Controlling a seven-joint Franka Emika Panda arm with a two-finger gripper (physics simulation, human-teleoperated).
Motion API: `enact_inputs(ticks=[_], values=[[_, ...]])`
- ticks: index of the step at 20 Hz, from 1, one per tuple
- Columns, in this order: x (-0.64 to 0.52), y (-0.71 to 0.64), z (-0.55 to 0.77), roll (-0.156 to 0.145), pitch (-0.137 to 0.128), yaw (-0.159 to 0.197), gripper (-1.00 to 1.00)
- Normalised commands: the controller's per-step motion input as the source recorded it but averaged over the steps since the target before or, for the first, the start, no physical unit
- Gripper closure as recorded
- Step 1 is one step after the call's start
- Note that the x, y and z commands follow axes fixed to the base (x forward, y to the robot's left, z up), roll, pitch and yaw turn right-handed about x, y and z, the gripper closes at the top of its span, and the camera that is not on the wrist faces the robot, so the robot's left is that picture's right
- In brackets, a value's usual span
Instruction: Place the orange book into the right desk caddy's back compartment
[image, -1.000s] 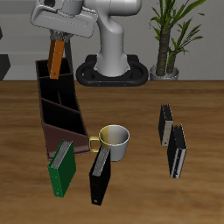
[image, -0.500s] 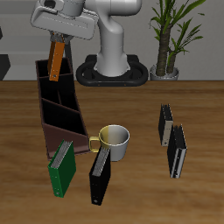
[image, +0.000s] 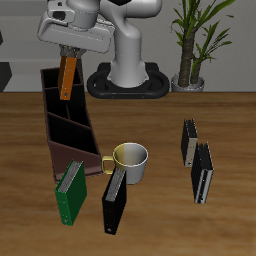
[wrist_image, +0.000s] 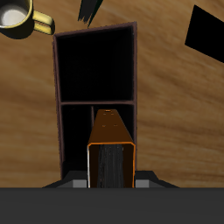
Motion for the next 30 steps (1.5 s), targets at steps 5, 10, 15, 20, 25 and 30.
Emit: enact_inputs(ticks=[5,10,15,20,25,30], values=[[-0.01,0.04,-0.12,0.009,0.004,0.002,1.0],[-0.02,-0.07,-0.09,-0.009,0.004,-0.006,1.0],[0.06,-0.08,0.01,-0.02,-0.011,0.002,1.0],[0.02,-0.12,-0.05,-0.024,0.002,-0.018,1.0],[0.04,-0.02,-0.12,0.004,0.027,-0.017,1.0],[0.01,0.05,-0.13,0.011,0.013,0.015,1.0]])
